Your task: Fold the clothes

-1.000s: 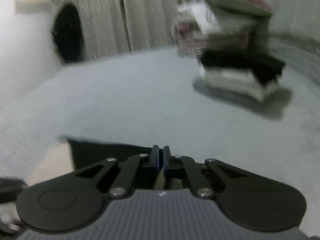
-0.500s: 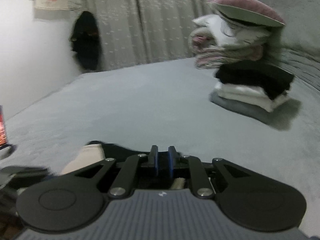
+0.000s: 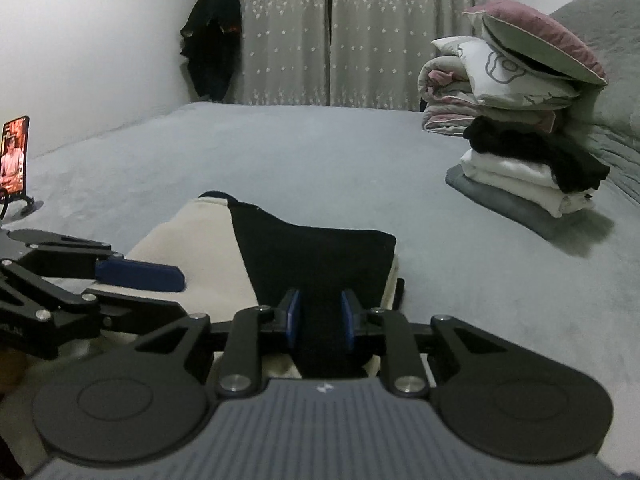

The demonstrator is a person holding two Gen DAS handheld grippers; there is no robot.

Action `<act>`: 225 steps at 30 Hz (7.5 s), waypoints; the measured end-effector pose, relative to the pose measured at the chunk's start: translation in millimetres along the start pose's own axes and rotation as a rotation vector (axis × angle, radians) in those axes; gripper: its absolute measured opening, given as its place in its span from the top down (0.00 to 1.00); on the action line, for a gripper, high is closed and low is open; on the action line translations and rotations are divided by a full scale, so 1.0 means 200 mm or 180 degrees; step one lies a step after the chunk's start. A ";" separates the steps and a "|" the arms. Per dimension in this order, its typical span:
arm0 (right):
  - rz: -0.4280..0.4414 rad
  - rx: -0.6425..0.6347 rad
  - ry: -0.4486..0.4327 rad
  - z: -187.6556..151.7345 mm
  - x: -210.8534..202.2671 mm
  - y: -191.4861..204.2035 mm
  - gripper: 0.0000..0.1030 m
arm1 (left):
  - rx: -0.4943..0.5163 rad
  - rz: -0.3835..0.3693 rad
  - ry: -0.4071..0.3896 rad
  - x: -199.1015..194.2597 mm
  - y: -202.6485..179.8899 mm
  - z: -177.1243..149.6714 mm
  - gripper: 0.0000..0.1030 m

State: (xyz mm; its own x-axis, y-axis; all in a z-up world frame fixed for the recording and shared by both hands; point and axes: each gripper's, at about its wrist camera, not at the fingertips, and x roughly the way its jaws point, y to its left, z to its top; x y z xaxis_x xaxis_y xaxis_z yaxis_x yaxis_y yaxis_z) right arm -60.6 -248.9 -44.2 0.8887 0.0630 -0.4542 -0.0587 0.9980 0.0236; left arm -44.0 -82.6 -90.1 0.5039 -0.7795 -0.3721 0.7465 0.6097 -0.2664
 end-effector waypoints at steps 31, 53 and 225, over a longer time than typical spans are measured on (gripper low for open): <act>-0.0131 0.0933 0.0565 0.12 -0.08 -0.16 0.04 | -0.0811 0.0597 0.0935 -0.08 0.06 0.19 0.01; 0.0549 0.2546 0.0896 0.02 -0.04 -0.37 0.03 | -0.2195 0.0428 0.0910 -0.07 0.33 0.09 0.01; -0.1563 0.1353 0.0095 0.73 0.23 -0.93 0.14 | 0.0319 0.1312 0.1103 1.46 -0.05 1.35 0.04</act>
State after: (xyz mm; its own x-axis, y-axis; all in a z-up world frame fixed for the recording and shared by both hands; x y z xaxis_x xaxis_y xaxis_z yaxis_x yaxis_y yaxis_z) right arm 57.8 -431.3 61.5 0.7529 -0.3953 -0.5263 0.5418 0.8262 0.1546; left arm 212.8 -355.8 43.7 0.6033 -0.3757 -0.7035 0.5638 0.8248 0.0431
